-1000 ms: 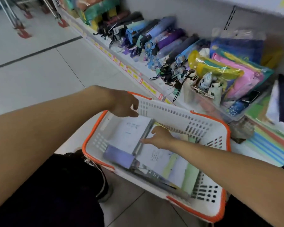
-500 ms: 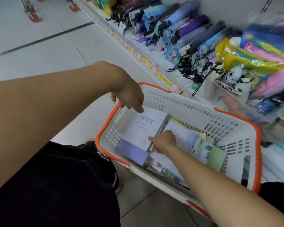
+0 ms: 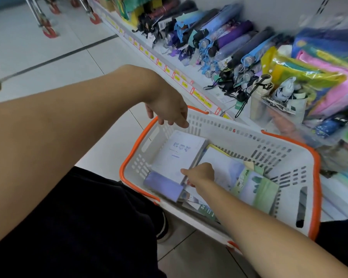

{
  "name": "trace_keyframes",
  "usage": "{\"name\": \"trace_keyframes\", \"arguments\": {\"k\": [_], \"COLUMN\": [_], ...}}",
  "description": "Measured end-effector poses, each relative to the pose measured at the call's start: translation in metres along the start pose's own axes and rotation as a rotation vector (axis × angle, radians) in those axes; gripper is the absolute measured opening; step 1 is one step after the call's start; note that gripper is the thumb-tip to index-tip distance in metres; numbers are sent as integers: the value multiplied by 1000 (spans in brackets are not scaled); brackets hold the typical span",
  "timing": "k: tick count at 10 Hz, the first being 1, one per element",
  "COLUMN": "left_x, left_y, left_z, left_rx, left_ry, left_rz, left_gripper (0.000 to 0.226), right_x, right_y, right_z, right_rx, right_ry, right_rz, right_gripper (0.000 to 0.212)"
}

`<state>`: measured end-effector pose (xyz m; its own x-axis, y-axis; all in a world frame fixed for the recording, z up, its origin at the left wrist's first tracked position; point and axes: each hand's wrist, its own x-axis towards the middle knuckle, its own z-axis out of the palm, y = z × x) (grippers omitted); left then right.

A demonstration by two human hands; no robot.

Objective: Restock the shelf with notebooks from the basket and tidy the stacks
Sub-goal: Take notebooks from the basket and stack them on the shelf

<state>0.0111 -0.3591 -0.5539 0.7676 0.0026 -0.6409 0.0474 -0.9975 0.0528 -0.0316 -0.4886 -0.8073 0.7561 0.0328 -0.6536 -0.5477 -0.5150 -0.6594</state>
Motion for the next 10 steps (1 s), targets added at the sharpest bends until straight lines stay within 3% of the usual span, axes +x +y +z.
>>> {"name": "trace_keyframes", "arguments": {"k": [2, 3, 6, 8, 9, 10], "left_x": [22, 20, 13, 21, 19, 9], "left_y": [-9, -5, -4, -19, -21, -18], "left_z": [0, 0, 0, 5, 6, 4], "left_rx": [24, 10, -50, -68, -94, -105], "left_ry": [11, 27, 58, 40, 38, -22], "left_rz": [-75, -88, -45, -80, -92, -97], "left_gripper": [44, 42, 39, 40, 39, 38], "right_x": [5, 7, 16, 31, 29, 22], "right_y": [1, 2, 1, 4, 5, 3], "right_z": [-9, -14, 1, -50, -81, -82], "right_rx": [-34, -5, 156, 173, 312, 336], "right_ry": [-30, -3, 9, -22, -121, -261], "right_rz": [-60, -98, 44, 122, 130, 87], "right_gripper": [21, 31, 21, 13, 8, 18]}}
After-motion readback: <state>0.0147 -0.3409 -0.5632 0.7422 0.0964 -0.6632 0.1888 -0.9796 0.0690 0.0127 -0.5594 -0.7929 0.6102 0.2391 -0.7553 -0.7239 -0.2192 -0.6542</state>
